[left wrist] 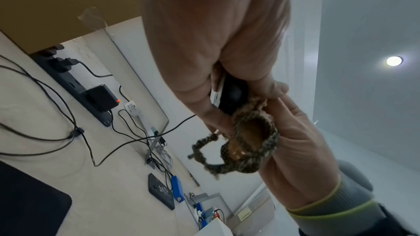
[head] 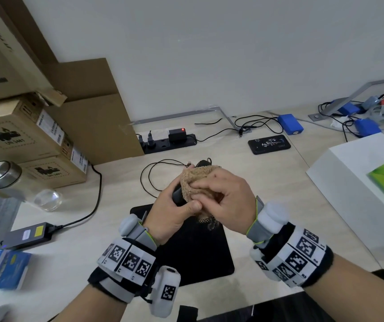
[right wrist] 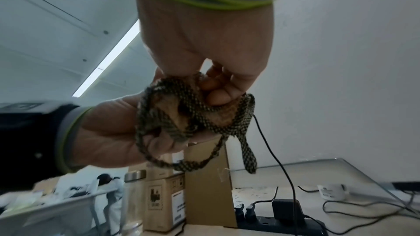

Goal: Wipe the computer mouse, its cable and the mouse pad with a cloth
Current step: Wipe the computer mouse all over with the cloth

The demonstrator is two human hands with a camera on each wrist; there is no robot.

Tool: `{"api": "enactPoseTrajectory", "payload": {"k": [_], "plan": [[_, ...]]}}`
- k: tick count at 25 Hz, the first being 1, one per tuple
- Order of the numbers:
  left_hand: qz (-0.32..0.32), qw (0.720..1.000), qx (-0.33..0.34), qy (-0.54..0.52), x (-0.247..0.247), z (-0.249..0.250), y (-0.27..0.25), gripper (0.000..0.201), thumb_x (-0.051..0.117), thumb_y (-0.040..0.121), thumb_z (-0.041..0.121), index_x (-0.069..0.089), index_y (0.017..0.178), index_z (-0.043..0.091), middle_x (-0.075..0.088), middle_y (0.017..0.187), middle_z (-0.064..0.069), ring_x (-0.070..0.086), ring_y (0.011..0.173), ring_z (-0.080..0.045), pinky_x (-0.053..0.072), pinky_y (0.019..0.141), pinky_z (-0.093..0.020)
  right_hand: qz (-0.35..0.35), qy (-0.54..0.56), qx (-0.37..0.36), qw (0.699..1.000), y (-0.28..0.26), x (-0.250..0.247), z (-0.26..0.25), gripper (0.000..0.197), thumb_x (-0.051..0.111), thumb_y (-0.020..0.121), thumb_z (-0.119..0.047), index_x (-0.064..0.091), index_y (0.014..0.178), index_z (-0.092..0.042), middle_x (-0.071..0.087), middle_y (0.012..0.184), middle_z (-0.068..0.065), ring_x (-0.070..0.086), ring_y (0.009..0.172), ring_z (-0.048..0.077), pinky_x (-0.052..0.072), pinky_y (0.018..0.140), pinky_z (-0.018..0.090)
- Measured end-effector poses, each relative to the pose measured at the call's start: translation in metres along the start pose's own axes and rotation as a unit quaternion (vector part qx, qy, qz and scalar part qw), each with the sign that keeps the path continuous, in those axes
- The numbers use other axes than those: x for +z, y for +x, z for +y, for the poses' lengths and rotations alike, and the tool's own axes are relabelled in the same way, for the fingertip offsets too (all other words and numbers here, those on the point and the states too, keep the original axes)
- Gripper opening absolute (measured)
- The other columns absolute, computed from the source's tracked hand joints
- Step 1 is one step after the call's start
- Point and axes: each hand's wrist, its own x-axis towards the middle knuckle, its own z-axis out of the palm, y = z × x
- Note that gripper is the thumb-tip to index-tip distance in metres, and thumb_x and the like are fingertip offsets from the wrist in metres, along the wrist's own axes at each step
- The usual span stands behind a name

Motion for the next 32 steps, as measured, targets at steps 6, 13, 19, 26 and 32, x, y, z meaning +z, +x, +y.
{"api": "enactPoseTrajectory", "payload": {"k": [6, 13, 19, 26, 32], "plan": [[-0.016, 0.998, -0.024, -0.054, 0.006, 0.004, -0.005, 0.088, 0.09, 0.065, 0.021, 0.047, 0.142, 0.027, 0.061, 0.131, -0.013, 0.065, 0.109, -0.039, 0.056, 0.083, -0.042, 0.112, -0.039, 0.117, 0.986, 0.023, -0.009, 0.02, 0.018, 0.065, 0.082, -0.029, 0.073, 0.097, -0.023, 0.062, 0.08, -0.005, 0.056, 0.072, 0.006, 0.047, 0.07, 0.023], [0.028, 0.979, -0.064, -0.191, 0.006, 0.01, 0.002, 0.051, 0.052, 0.092, 0.023, 0.046, 0.143, 0.025, 0.056, 0.14, -0.011, 0.061, 0.115, -0.024, 0.054, 0.089, -0.039, 0.08, -0.007, 0.063, 0.995, 0.009, -0.002, 0.013, 0.019, 0.069, 0.081, -0.021, 0.073, 0.099, -0.016, 0.056, 0.081, -0.015, 0.054, 0.077, -0.005, 0.04, 0.072, 0.009], [0.022, 0.988, -0.053, -0.142, 0.001, 0.007, 0.007, 0.111, 0.078, 0.059, 0.068, 0.035, 0.149, 0.018, 0.051, 0.141, -0.02, 0.059, 0.115, -0.03, 0.054, 0.085, -0.039, 0.127, 0.065, 0.144, 0.979, 0.016, -0.001, 0.015, 0.018, 0.067, 0.078, -0.028, 0.07, 0.096, -0.03, 0.067, 0.09, -0.011, 0.062, 0.08, 0.002, 0.049, 0.077, 0.022], [0.02, 0.989, -0.007, -0.147, 0.01, 0.011, 0.01, 0.108, 0.091, 0.052, 0.045, 0.041, 0.144, 0.018, 0.061, 0.133, -0.01, 0.059, 0.122, -0.028, 0.055, 0.087, -0.038, 0.055, 0.125, 0.13, 0.982, 0.016, -0.003, 0.0, 0.017, 0.064, 0.081, -0.022, 0.07, 0.096, -0.028, 0.067, 0.095, -0.008, 0.063, 0.092, 0.005, 0.048, 0.085, 0.024], [0.029, 0.983, -0.019, -0.178, 0.01, 0.011, 0.009, 0.093, 0.089, 0.063, 0.035, 0.043, 0.144, 0.025, 0.057, 0.137, -0.015, 0.055, 0.125, -0.032, 0.049, 0.1, -0.048, -0.052, 0.092, 0.045, 0.993, 0.012, -0.007, -0.004, 0.017, 0.065, 0.084, -0.011, 0.074, 0.095, -0.019, 0.059, 0.085, -0.002, 0.058, 0.081, 0.007, 0.045, 0.074, 0.018]]}}
